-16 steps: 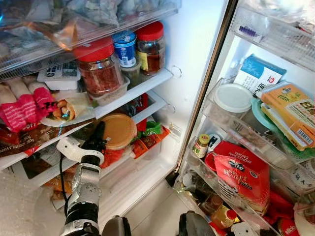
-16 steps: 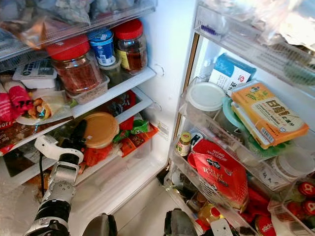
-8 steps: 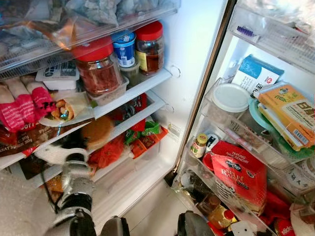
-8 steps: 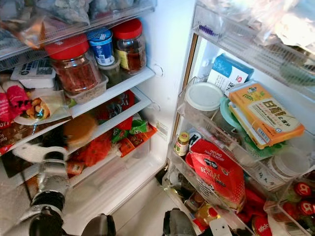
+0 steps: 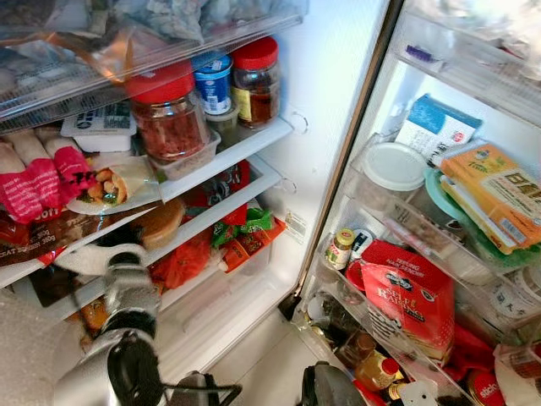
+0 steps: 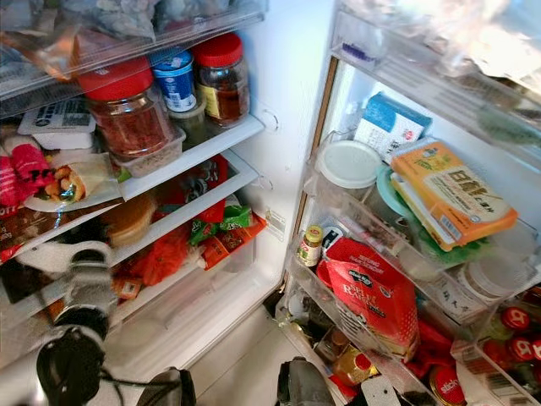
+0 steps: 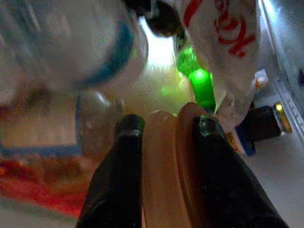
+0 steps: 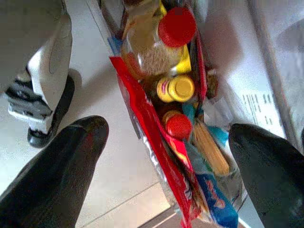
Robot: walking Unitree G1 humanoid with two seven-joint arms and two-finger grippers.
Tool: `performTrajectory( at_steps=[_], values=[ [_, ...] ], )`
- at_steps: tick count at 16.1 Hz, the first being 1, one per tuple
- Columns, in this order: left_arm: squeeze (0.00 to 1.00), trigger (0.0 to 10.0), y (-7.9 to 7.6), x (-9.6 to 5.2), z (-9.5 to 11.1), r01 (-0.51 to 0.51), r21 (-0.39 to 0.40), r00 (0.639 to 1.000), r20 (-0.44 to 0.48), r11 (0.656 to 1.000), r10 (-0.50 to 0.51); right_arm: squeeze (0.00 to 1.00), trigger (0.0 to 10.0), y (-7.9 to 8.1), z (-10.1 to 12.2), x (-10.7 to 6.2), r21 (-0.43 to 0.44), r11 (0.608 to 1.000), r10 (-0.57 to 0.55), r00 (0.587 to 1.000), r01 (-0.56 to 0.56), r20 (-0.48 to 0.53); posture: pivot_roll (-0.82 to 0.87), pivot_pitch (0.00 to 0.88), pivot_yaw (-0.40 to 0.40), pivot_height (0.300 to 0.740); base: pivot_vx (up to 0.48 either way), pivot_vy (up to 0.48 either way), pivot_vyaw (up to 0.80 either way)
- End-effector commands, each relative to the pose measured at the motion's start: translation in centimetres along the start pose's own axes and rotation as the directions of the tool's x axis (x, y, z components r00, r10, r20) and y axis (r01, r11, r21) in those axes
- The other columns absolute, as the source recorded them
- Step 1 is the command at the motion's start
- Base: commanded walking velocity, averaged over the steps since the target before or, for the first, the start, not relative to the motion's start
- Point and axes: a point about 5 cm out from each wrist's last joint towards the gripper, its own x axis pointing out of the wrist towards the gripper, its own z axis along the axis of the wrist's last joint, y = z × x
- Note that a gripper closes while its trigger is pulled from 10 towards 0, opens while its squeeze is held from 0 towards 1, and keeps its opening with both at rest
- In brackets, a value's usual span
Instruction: Restocking fridge
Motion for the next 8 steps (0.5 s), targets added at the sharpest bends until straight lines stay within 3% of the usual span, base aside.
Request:
performTrajectory(
  at_steps=[1,4,5,6,7,8],
  values=[
    [0.00,10.0,0.3,-0.2,-0.7,-0.032,-0.028,0.999,-0.018,0.999,0.032,0.00,10.0,-0.2,-0.6,-0.2,-0.008,1.000,-0.002,1.000,0.002,-0.014,-0.17,0.140,-0.083,0.646,0.000,0.000,0.00],
    [0.00,10.0,0.1,-0.5,-1.5,-0.028,-0.053,0.999,-0.034,0.998,0.027,0.00,10.0,-0.3,-0.7,-0.2,-0.007,1.000,-0.002,1.000,0.002,-0.016,-0.16,0.140,-0.081,0.646,0.000,0.000,0.00],
    [0.20,10.0,0.1,-0.6,-1.7,-0.022,-0.054,0.999,-0.038,0.998,0.020,0.00,10.0,-0.2,-0.7,-0.2,-0.007,1.000,0.000,1.000,0.000,-0.016,-0.16,0.140,-0.079,0.646,0.000,0.000,0.00],
    [0.78,10.0,0.0,-0.7,-1.8,-0.011,-0.061,0.999,-0.039,0.998,0.008,0.00,10.0,-0.2,-0.7,-0.2,-0.002,1.000,0.000,1.000,0.000,-0.015,-0.16,0.139,-0.079,0.646,0.000,0.000,0.00],
    [1.00,10.0,0.0,-0.7,-1.8,-0.004,-0.062,0.999,-0.037,0.998,0.002,0.00,10.0,-0.2,-0.7,-0.2,-0.001,1.000,0.000,1.000,0.000,-0.015,-0.16,0.139,-0.078,0.646,0.000,0.000,0.00],
    [1.00,10.0,-0.1,-0.7,-1.8,-0.001,-0.062,0.999,-0.036,0.998,-0.001,0.00,10.0,-0.1,-0.7,-0.2,-0.001,1.000,0.000,1.000,0.000,-0.015,-0.16,0.138,-0.078,0.646,0.000,0.000,0.00]
  ],
)
